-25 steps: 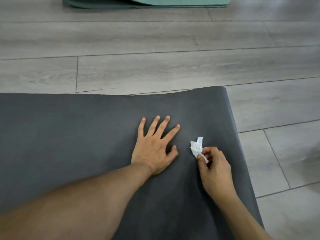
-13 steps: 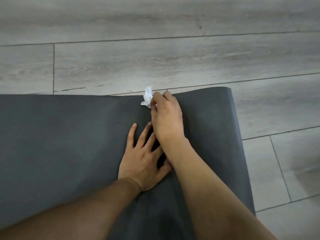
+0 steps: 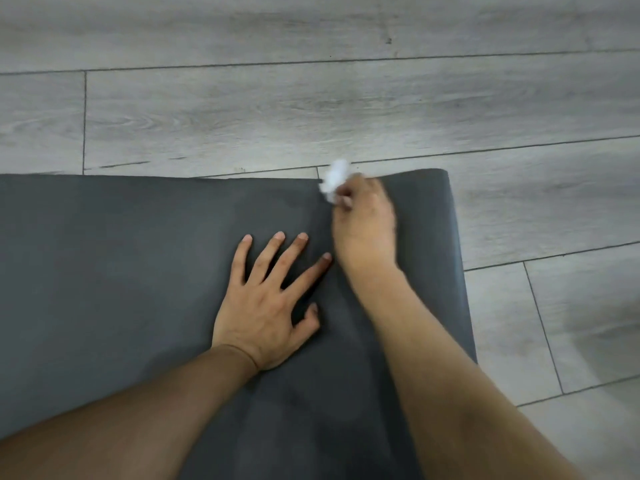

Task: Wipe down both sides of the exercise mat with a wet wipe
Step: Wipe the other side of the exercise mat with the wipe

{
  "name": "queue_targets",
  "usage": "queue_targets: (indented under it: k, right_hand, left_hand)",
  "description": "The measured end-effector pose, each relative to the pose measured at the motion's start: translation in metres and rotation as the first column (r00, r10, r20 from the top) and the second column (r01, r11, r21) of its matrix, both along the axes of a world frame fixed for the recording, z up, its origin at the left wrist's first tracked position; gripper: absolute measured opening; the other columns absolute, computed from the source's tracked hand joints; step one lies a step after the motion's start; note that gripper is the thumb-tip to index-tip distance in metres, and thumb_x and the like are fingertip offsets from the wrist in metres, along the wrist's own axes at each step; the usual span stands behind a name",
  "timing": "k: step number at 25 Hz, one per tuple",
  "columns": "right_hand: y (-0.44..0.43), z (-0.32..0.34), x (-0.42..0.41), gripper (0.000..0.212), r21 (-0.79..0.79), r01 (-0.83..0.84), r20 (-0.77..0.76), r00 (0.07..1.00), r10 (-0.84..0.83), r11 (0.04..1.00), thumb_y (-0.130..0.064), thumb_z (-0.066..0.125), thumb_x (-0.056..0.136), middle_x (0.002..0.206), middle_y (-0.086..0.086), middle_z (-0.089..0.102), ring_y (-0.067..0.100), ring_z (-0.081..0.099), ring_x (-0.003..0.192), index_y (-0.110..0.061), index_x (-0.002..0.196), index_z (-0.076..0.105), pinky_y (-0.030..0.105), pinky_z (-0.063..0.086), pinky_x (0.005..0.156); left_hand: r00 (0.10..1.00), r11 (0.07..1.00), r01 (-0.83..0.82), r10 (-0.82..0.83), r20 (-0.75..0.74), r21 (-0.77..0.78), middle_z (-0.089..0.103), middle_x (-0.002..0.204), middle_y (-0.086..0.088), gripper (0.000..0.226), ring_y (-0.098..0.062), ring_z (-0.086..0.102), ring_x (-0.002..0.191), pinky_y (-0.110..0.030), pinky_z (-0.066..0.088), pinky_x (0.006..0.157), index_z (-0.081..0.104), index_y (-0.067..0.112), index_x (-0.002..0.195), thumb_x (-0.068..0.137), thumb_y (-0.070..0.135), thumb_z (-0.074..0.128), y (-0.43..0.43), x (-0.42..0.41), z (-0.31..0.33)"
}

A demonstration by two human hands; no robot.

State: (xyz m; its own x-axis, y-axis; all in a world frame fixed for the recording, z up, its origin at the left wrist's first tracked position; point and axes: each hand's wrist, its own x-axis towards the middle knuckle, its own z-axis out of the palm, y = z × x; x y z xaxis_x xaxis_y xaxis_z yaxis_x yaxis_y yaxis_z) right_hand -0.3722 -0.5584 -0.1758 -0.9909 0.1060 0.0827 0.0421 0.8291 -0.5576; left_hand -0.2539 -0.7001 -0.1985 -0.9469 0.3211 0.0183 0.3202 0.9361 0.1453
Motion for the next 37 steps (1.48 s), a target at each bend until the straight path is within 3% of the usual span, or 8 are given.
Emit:
queue_targets:
  k: [4,8,14,22,27,30,33,37]
  right_hand:
    - [-0.045,0.008,0.005,0.017,0.158,-0.423,0.052,0.906,0.420,0.892,-0.006,0.061,0.083,0.097,0.014,0.063,0.034,0.059,0.087,-0.006,0.100,0.064,0.042,0.045,0.076]
    - [0.079,0.003,0.006,0.030,0.431,0.076,-0.013,0.997,-0.078,0.899,0.003,0.051,0.085,0.104,0.018,0.058,0.036,0.053,0.096,-0.005,0.114,0.056,0.041,0.039,0.083]
    - [0.058,0.004,0.007,0.016,0.292,0.302,0.050,0.943,-0.330,0.907,-0.004,0.048,0.093,0.104,0.015,0.061,0.032,0.054,0.096,-0.006,0.105,0.057,0.035,0.035,0.081]
    - [-0.066,0.021,0.006,0.010,0.101,-0.387,0.209,0.909,0.360,0.917,-0.014,0.057,0.090,0.098,0.008,0.063,0.028,0.058,0.085,-0.012,0.098,0.063,0.035,0.045,0.072]
    - [0.086,0.015,0.024,0.020,0.455,0.050,0.130,0.984,-0.122,0.889,-0.003,0.047,0.092,0.106,0.023,0.058,0.041,0.054,0.098,-0.001,0.108,0.059,0.042,0.042,0.079]
    - [0.092,0.018,0.032,0.022,0.389,0.218,0.133,0.948,-0.289,0.895,-0.004,0.045,0.092,0.109,0.022,0.058,0.041,0.052,0.102,-0.002,0.111,0.057,0.041,0.040,0.079]
    - [0.072,0.012,0.033,0.018,0.281,0.327,0.087,0.928,-0.363,0.902,-0.010,0.046,0.094,0.106,0.018,0.058,0.038,0.053,0.100,-0.008,0.109,0.056,0.038,0.038,0.079]
    - [0.019,0.006,0.036,0.015,0.165,0.226,0.099,0.965,-0.244,0.960,-0.022,0.054,0.093,0.098,0.009,0.062,0.029,0.059,0.088,-0.015,0.105,0.060,0.029,0.032,0.067]
  left_hand:
    - [1.000,0.999,-0.004,0.004,-0.011,0.038,0.050,0.151,-0.012,0.055,-0.038,0.037,0.147,-0.067,0.019,0.120,0.060,0.024,0.138,0.089,0.048,0.052,-0.002,0.002,-0.001]
    - [1.000,1.000,-0.006,0.006,-0.016,0.004,0.038,0.162,-0.006,0.065,-0.036,0.035,0.148,-0.066,0.019,0.119,0.044,0.035,0.153,0.090,0.049,0.048,-0.002,0.002,0.000]
    - [1.000,1.000,-0.014,0.013,0.016,0.018,0.037,0.162,-0.007,0.066,-0.036,0.033,0.149,-0.066,0.017,0.120,0.042,0.036,0.155,0.091,0.051,0.046,-0.001,0.001,0.001]
    - [0.999,0.991,0.012,-0.006,-0.044,0.135,0.056,0.134,-0.016,0.048,-0.038,0.045,0.130,-0.059,0.023,0.120,0.062,0.020,0.132,0.091,0.044,0.059,-0.008,0.004,-0.003]
    - [0.898,0.911,0.395,-0.355,-0.258,0.120,0.063,0.119,-0.010,0.048,-0.031,0.057,0.087,-0.043,0.043,0.082,0.056,0.027,0.143,0.097,0.012,0.053,-0.005,0.015,0.001]
    - [0.900,0.890,0.432,-0.416,-0.128,0.144,0.056,0.142,-0.013,0.058,-0.037,0.061,0.108,-0.050,0.050,0.096,0.042,0.032,0.153,0.096,0.025,0.038,0.023,0.055,0.010]
    - [0.947,0.953,0.213,-0.255,0.193,0.216,0.019,0.169,-0.015,0.073,-0.049,0.018,0.152,-0.072,0.019,0.117,0.025,0.042,0.159,0.093,0.069,0.037,0.060,0.108,0.022]
    - [0.941,0.984,0.174,-0.180,0.286,0.048,0.003,0.171,-0.016,0.089,-0.052,-0.013,0.152,-0.078,-0.002,0.114,0.026,0.035,0.160,0.085,0.082,0.034,0.082,0.114,0.009]
